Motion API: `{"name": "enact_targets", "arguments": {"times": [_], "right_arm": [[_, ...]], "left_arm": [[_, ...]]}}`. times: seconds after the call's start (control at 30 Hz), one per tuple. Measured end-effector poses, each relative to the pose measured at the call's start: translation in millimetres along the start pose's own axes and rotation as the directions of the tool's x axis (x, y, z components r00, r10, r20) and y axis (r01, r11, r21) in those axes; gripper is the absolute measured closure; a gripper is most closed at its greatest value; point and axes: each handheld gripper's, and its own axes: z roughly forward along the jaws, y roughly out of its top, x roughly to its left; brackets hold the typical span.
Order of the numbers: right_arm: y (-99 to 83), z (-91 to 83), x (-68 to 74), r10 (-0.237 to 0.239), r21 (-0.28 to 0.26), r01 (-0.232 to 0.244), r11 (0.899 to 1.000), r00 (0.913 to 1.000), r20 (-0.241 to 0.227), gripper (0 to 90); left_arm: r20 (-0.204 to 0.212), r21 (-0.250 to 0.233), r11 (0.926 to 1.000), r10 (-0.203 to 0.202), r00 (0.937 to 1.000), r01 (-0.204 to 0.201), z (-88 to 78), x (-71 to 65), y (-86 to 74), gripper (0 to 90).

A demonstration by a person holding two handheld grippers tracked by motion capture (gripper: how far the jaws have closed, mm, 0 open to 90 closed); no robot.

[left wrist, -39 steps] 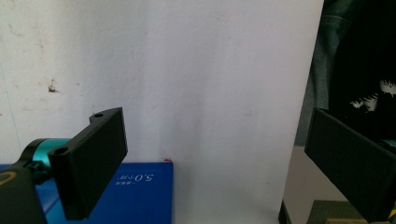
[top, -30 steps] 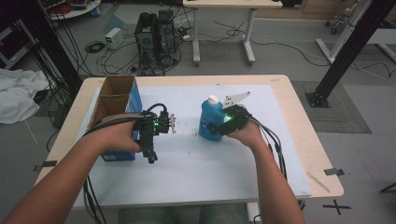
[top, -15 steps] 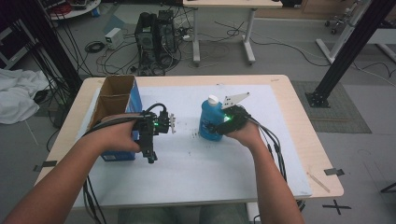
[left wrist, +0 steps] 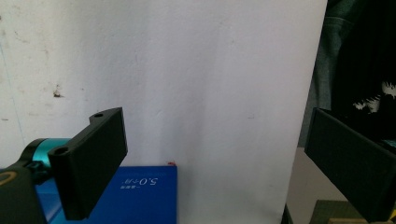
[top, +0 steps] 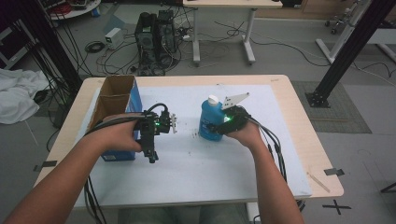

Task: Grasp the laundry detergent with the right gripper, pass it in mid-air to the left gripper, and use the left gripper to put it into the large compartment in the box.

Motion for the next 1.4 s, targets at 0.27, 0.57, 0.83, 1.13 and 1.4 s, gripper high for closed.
{"name": "enact_targets", "arguments": {"times": [0.27,0.57,0.83,1.13,1.4], "right_arm": [[-0.5,1.9,-0.3,-0.005,-0.013,0.005,1.0,0.9998,-0.019,41.6],[-1.1,1.3,-2.0,0.01,-0.023,-0.011,1.0,0.9996,-0.028,45.2],[1.4,-1.8,-0.1,0.009,-0.02,-0.009,1.0,0.9995,-0.029,46.2],[18.9,-30.9,12.5,-0.07,-0.032,0.069,0.997,0.9971,-0.031,46.0],[34.2,-53.2,33.3,-0.138,-0.019,0.137,0.99,0.9875,-0.076,46.0]], "left_arm": [[0.001,-0.007,0.9999,-0.012,0.9999,0.012,1.4,0.5,0.2,5.7],[-0.004,-0.008,1.0,-0.004,1.0,0.004,2.4,0.8,1.3,5.7],[0.0,-0.007,0.9999,-0.008,1.0,0.008,-1.6,0.3,2.4,5.7],[-0.026,0.003,1.0,-0.004,0.9996,0.004,-13.7,3.6,7.8,5.7],[-0.035,-0.007,0.9999,0.014,0.9993,-0.014,-32.2,5.8,16.9,5.7]]}}
